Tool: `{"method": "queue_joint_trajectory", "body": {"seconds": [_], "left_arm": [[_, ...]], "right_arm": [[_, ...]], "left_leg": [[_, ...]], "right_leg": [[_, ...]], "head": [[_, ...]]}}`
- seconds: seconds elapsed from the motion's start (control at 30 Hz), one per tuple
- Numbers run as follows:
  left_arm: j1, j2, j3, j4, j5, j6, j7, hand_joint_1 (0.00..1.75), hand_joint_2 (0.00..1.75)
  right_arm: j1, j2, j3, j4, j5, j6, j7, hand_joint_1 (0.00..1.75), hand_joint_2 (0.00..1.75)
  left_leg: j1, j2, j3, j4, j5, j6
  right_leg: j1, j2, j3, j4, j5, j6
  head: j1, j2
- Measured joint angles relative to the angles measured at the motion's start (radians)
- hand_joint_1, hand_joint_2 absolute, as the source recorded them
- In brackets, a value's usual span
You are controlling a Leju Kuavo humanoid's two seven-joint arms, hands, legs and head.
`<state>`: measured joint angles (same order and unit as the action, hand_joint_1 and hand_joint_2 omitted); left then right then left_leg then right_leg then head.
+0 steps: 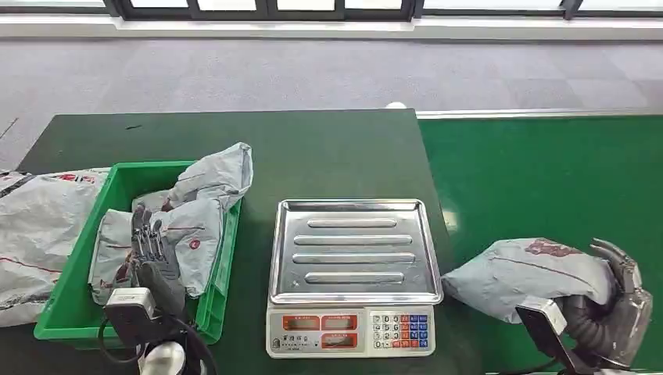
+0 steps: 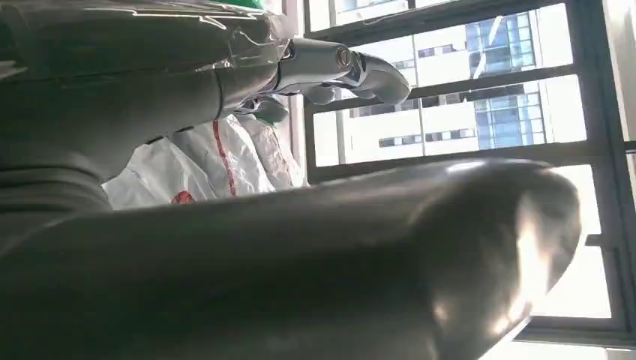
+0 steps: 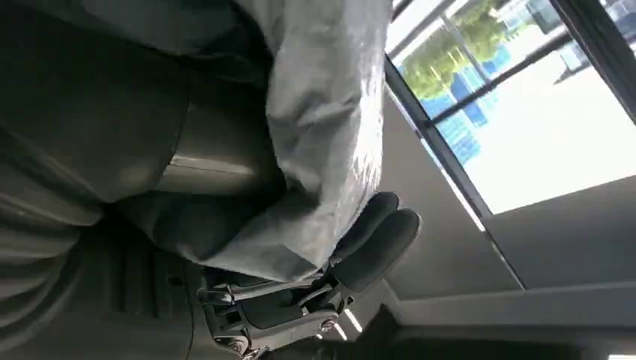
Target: Moved the parcel from conveyor to table for the left to box.
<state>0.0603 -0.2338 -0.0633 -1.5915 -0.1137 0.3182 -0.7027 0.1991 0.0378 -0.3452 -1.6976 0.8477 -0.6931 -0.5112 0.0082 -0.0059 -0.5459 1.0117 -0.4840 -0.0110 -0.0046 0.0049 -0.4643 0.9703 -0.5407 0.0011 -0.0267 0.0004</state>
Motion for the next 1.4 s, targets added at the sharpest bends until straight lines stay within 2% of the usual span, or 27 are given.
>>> {"method": "queue_joint_trajectory", "body": {"seconds": [0.2,0.43,0.63,0.77,1.0,1.07,1.23,1.4], "left_arm": [[-0.021,-0.002,0.0,0.014,0.002,-0.008,0.0,0.0,0.0],[-0.029,-0.005,0.0,0.029,0.003,-0.01,0.0,0.0,0.0],[-0.041,-0.006,0.0,0.038,0.015,-0.01,0.0,0.0,0.0],[-0.041,-0.005,0.0,0.043,0.02,-0.008,0.0,0.0,0.0],[-0.044,-0.005,0.0,0.048,0.024,-0.008,0.0,0.0,0.0],[-0.053,-0.005,0.0,0.055,0.03,-0.008,0.0,0.0,0.0],[-0.083,-0.006,-0.005,0.074,0.041,0.004,0.0,0.0,0.0],[-0.086,-0.006,-0.005,0.085,0.042,0.005,0.0,0.0,0.0]], "right_arm": [[-0.073,0.0,0.0,-0.046,0.108,-0.001,0.005,1.75,1.75],[-0.134,0.0,0.003,-0.047,0.147,-0.001,0.013,1.75,1.75],[-0.324,-0.042,0.063,0.071,0.217,0.0,0.068,1.75,1.75],[-0.374,-0.054,0.078,0.113,0.208,0.0,0.054,1.75,1.75],[-0.408,-0.085,0.082,0.158,0.146,0.0,0.03,1.75,1.75],[-0.468,-0.103,0.095,0.205,0.153,0.0,0.039,1.75,1.75],[-0.696,-0.134,0.181,0.391,0.19,0.001,0.079,1.75,1.75],[-0.771,-0.137,0.22,0.462,0.193,0.0,0.082,1.75,1.75]], "left_leg": [[0.0,0.001,0.0,0.0,0.0,0.0],[-0.001,-0.001,-0.001,0.0,0.001,0.001],[-0.002,0.002,0.0,0.0,0.003,0.002],[-0.003,-0.003,-0.001,0.001,0.004,0.003],[-0.004,-0.003,-0.004,0.001,0.003,0.003],[-0.005,-0.001,-0.005,0.001,0.004,0.003],[-0.005,0.003,-0.005,0.001,0.008,0.003],[-0.005,-0.002,-0.006,0.001,0.009,0.003]], "right_leg": [[0.0,0.001,0.0,0.001,0.0,0.0],[-0.001,-0.001,0.0,0.002,0.0,0.0],[-0.002,0.002,-0.002,0.003,0.001,0.001],[-0.003,-0.003,-0.001,0.003,0.001,0.001],[-0.003,-0.002,-0.003,0.004,0.001,0.001],[-0.004,-0.001,-0.005,0.005,0.001,0.001],[-0.005,0.003,-0.008,0.006,0.005,0.003],[-0.005,-0.001,-0.007,0.006,0.005,0.003]], "head": [[0.0,0.0],[0.0,0.0],[0.0,0.0],[0.0,0.0],[0.0,0.0],[0.0,0.0],[0.0,0.0],[0.0,0.0]]}}
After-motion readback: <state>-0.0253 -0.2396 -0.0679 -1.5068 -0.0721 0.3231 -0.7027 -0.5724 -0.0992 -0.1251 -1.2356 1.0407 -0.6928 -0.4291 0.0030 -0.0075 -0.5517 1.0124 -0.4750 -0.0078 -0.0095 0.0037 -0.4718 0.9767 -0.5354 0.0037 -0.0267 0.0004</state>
